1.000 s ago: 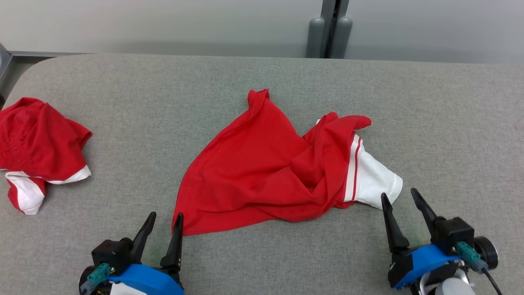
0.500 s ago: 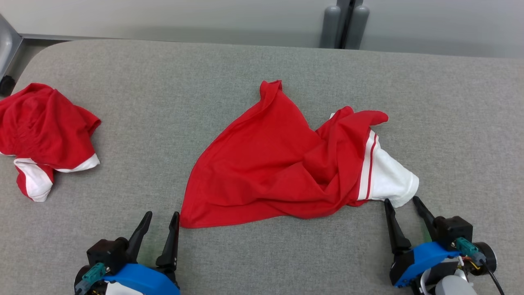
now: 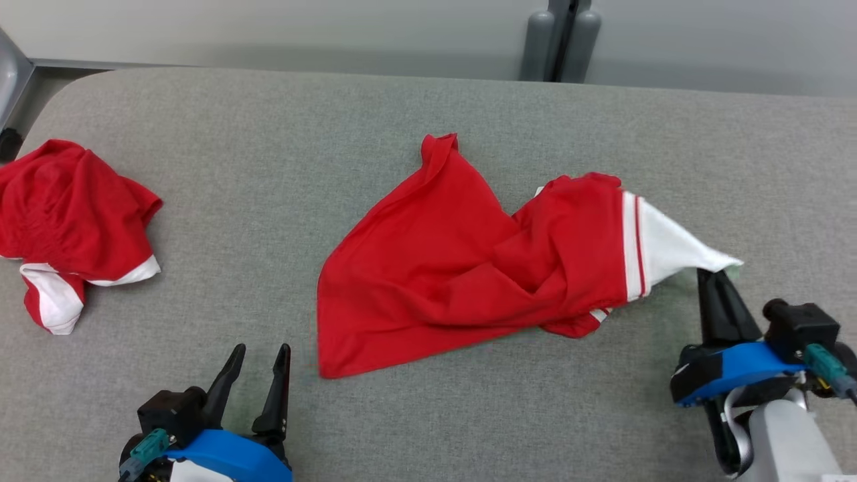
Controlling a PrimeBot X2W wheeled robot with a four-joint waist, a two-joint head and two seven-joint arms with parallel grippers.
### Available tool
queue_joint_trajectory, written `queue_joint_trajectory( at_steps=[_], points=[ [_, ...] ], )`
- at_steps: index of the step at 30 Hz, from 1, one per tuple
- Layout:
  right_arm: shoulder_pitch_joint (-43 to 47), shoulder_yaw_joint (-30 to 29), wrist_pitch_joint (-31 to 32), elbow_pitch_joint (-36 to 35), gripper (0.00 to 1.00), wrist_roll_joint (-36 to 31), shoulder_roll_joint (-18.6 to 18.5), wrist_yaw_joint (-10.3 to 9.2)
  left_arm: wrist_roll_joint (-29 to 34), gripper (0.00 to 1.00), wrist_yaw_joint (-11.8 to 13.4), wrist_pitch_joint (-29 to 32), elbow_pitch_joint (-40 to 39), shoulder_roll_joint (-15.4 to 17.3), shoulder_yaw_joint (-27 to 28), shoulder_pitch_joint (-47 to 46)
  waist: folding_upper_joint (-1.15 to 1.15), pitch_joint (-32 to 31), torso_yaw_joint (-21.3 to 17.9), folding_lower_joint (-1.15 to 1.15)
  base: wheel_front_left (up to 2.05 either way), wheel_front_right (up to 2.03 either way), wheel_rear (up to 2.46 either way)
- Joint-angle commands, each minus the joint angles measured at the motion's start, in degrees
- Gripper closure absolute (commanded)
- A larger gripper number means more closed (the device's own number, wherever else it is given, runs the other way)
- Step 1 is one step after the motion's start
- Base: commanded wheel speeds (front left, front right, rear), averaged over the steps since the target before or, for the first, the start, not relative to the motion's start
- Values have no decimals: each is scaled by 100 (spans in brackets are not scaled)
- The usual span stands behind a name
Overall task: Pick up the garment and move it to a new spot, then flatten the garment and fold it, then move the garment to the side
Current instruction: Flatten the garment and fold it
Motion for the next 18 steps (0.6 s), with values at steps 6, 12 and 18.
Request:
queue_joint_trajectory(
  at_steps=[6, 12, 18],
  points=[
    [-371, -401, -23, -641, 100, -548, -29, -1, 94, 0, 7, -2, 32, -86, -38, 97, -1, -301, -216, 0, 0, 0, 0],
    [-314, -216, -22, -1097, 100, -1014, -28, -1, 157, 0, 7, -3, 204, -216, 15, 295, -1, -593, -378, 0, 0, 0, 0],
    [1044, -113, -22, -906, 100, -827, -26, -1, 260, 0, 7, -4, 332, -330, 151, 524, -1, -842, -550, 0, 0, 0, 0]
  ],
)
